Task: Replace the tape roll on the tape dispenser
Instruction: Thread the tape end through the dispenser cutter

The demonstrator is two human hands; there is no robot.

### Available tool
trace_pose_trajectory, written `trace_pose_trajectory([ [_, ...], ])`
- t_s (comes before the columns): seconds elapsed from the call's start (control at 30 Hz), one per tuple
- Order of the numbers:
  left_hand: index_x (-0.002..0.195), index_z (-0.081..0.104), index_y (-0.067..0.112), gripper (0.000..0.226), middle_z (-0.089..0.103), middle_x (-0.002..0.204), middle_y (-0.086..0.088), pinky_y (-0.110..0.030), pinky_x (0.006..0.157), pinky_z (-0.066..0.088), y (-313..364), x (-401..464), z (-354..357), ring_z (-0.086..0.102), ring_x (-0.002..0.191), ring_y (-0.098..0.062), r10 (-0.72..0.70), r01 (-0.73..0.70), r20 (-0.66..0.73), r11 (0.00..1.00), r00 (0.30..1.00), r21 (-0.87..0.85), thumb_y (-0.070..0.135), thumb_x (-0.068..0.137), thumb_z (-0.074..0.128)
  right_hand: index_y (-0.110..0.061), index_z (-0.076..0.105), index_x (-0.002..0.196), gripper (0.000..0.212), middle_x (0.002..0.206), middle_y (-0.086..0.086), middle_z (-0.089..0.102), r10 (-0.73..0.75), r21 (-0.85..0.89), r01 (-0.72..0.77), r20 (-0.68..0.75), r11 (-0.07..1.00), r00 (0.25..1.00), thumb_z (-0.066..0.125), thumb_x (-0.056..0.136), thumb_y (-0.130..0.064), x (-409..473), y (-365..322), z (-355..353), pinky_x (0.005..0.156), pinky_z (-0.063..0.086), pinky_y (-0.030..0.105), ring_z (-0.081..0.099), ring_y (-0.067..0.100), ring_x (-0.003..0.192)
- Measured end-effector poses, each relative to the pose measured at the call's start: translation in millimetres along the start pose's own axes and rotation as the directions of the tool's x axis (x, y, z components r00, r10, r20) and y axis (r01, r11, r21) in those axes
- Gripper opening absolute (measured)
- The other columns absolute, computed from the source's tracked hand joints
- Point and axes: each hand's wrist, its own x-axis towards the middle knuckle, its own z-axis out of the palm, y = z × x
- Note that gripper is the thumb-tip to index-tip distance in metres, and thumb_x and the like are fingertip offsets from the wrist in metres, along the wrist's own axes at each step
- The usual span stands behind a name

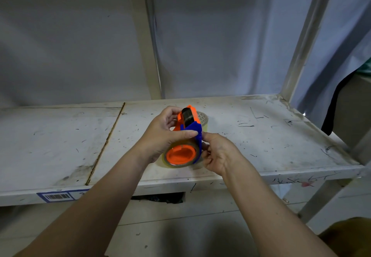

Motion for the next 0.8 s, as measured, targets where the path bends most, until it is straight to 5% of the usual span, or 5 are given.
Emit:
trace_pose_trajectory([
  [0.13, 0.111, 0.056, 0.027, 0.062, 0.065, 0.116, 0.004, -0.04, 0.097, 0.05, 1.3, 0.1, 1.3, 0.059, 0.114, -0.017, -0.004, 0.004, 0.009, 1.0, 1.0, 0.014, 0.029, 0.058, 0.088, -0.011, 0.059, 0.098, 0.028, 0.064, 0.001, 0.055, -0.114, -0.16, 0.096, -0.107, 0.982, 0.988, 0.054, 0.092, -0.038, -2.9, 1.3, 7.4, 0.027, 0.03, 0.015, 0.044, 0.006, 0.026],
  [0.27, 0.111, 0.056, 0.026, 0.066, 0.065, 0.119, 0.0, -0.044, 0.097, 0.05, 0.3, -0.3, -3.8, 0.06, 0.113, -0.019, -0.021, 0.021, 0.009, 1.0, 1.0, -0.017, 0.033, 0.053, 0.087, -0.014, 0.053, 0.103, 0.03, 0.082, 0.002, 0.059, -0.276, -0.226, 0.254, -0.074, 0.941, 0.958, 0.043, 0.098, -0.042, 0.9, 15.0, 7.0, 0.044, 0.037, 0.018, 0.051, 0.009, 0.06],
  [0.6, 0.112, 0.058, 0.026, 0.063, 0.065, 0.121, 0.003, -0.037, 0.097, 0.049, 3.7, 6.0, -9.2, 0.061, 0.113, -0.016, -0.054, 0.055, 0.1, 0.998, 0.993, -0.005, 0.032, 0.055, 0.085, -0.014, 0.052, 0.097, 0.016, 0.096, 0.006, 0.056, -0.453, -0.291, 0.416, -0.072, 0.862, 0.889, 0.037, 0.1, -0.018, 0.6, 8.4, -12.8, 0.073, 0.046, 0.031, 0.051, 0.016, 0.076],
  [0.7, 0.113, 0.059, 0.026, 0.062, 0.066, 0.121, 0.001, -0.034, 0.094, 0.05, 3.8, 7.6, -11.6, 0.063, 0.11, -0.016, -0.072, 0.075, 0.083, 0.997, 0.994, -0.033, 0.033, 0.056, 0.085, -0.024, 0.052, 0.118, 0.029, 0.117, -0.003, 0.058, -0.553, -0.276, 0.56, 0.11, 0.781, 0.826, 0.042, 0.097, -0.042, 2.7, 11.7, -16.5, 0.091, 0.047, 0.031, 0.055, 0.013, 0.106],
  [0.8, 0.112, 0.061, 0.02, 0.055, 0.07, 0.115, -0.004, -0.029, 0.089, 0.05, 1.6, 7.5, -17.4, 0.066, 0.103, -0.015, -0.067, 0.073, 0.044, 0.988, 0.997, -0.14, 0.028, 0.061, 0.08, -0.03, 0.038, 0.137, 0.07, 0.13, -0.011, 0.052, -0.488, -0.389, 0.612, 0.376, 0.688, 0.788, 0.068, 0.078, -0.051, 9.4, 23.7, -18.7, 0.096, 0.048, 0.03, 0.051, 0.009, 0.12],
])
